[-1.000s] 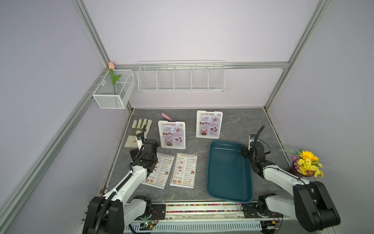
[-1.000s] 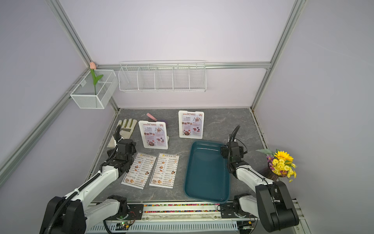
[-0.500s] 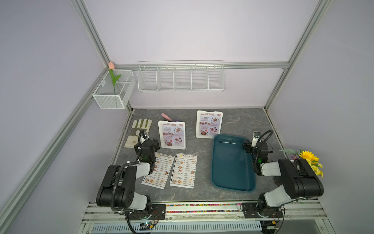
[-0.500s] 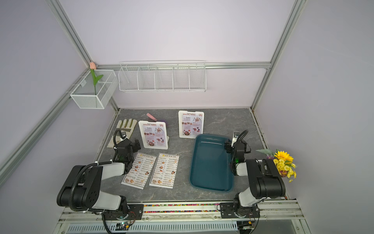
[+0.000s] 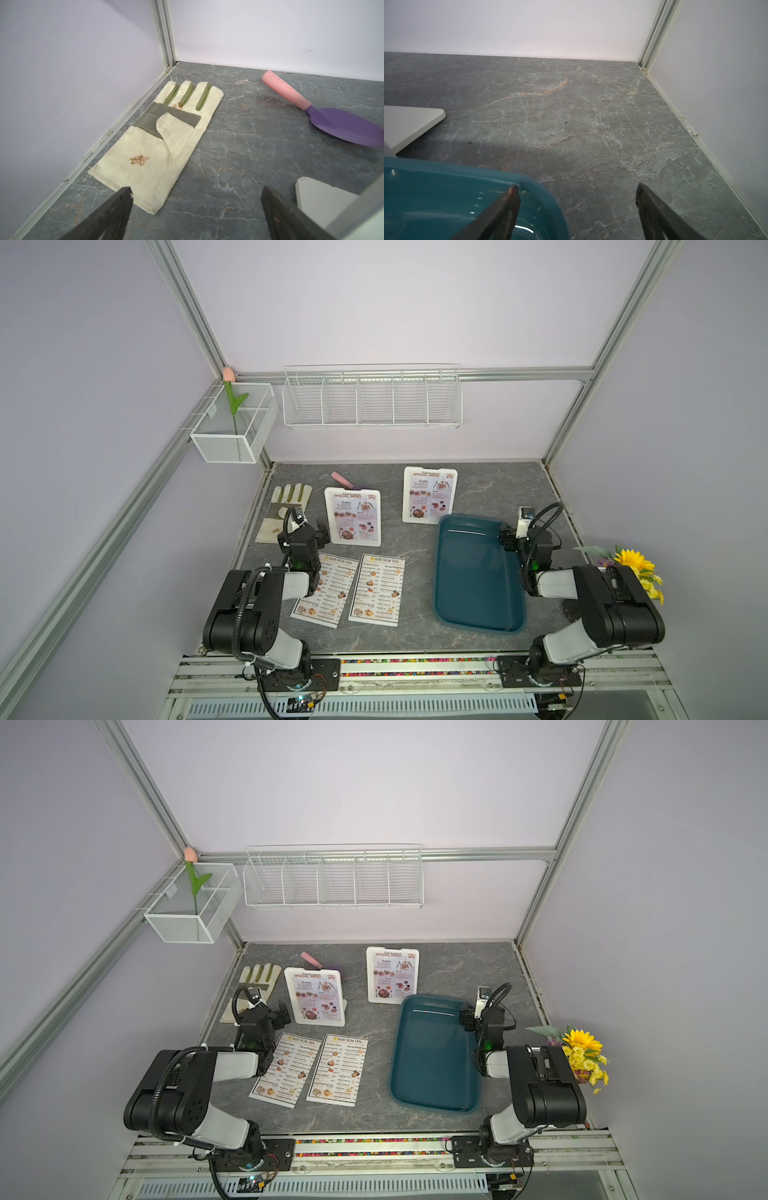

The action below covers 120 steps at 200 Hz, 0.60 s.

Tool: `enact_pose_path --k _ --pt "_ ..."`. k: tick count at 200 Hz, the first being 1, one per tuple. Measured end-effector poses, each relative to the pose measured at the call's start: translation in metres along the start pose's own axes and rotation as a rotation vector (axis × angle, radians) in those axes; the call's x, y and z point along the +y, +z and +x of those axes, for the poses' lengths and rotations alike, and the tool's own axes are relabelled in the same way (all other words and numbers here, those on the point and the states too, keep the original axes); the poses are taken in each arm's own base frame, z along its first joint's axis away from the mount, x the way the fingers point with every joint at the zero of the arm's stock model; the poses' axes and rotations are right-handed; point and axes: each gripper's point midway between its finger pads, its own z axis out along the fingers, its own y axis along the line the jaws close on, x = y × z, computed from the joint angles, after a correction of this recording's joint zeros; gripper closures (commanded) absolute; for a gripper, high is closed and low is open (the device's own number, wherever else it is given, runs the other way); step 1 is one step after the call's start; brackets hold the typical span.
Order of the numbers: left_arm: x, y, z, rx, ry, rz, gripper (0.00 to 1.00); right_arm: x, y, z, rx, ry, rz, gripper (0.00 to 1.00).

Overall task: Replace the menus in the menu holders
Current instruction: Reset both arms

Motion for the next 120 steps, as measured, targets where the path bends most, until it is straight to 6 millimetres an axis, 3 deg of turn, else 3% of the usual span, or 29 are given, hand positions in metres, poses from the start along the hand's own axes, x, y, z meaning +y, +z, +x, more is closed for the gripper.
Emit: enact_pose_path --k 59,120 --pt "0.0044 0.0002 -0.0016 -0.006 -0.013 -0.022 0.0 0.0 0.0 0.0 0.0 0.0 0.0 0.11" --pt "-0.0055 -0.001 -0.0054 -0.023 0.001 0.065 0.01 0.0 0.0 0.0 0.0 0.0 0.0 0.11"
